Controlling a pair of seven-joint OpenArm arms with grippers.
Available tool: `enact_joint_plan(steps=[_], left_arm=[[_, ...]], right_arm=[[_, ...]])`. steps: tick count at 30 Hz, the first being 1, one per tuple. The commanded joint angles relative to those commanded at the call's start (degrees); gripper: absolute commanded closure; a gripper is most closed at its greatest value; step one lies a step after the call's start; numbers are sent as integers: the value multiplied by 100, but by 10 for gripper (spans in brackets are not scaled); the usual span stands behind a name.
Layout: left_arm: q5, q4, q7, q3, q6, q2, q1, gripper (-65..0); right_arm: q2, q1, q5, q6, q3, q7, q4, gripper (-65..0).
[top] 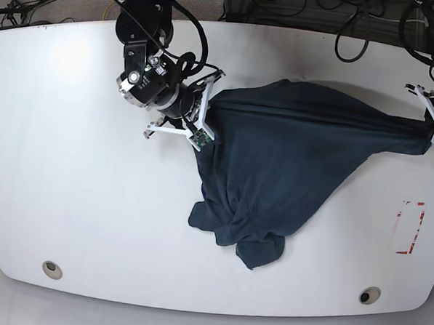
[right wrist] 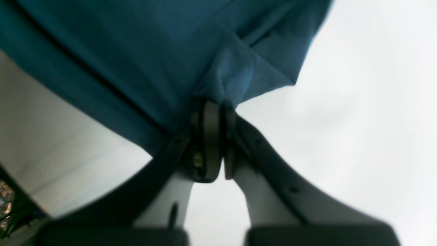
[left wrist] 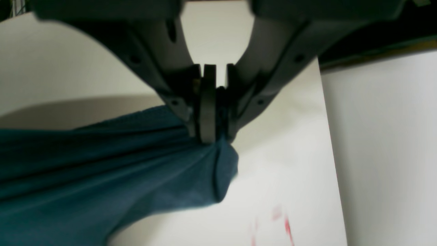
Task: Fold the T-shirt properly
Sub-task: 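Lift the shirt with both grippers and release it from the right gripper, then move the right gripper to the shirt's loose edge and grasp it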
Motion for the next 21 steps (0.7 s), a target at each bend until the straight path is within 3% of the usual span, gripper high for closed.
enact_joint_plan(steps=[3, 7, 10, 16, 21], left_arm=[[9, -9, 0, -158, 0, 9, 105, 0], [9, -9, 0, -237, 0, 18, 220, 0], [9, -9, -18, -369, 0, 0, 510, 0], [0, -9, -18, -501, 0, 18, 563, 0], [0, -9, -18, -554, 0, 18, 598, 0]], right_arm=[[-70, -88, 0, 0, 0, 0, 0, -201], [-158, -220, 9, 0, 0, 26, 0, -379], [-264, -352, 9, 44, 18, 53, 18, -450], [-501, -158, 105, 44, 457, 484, 0, -449], [-545, 202, 659, 9, 712, 510, -105, -445]])
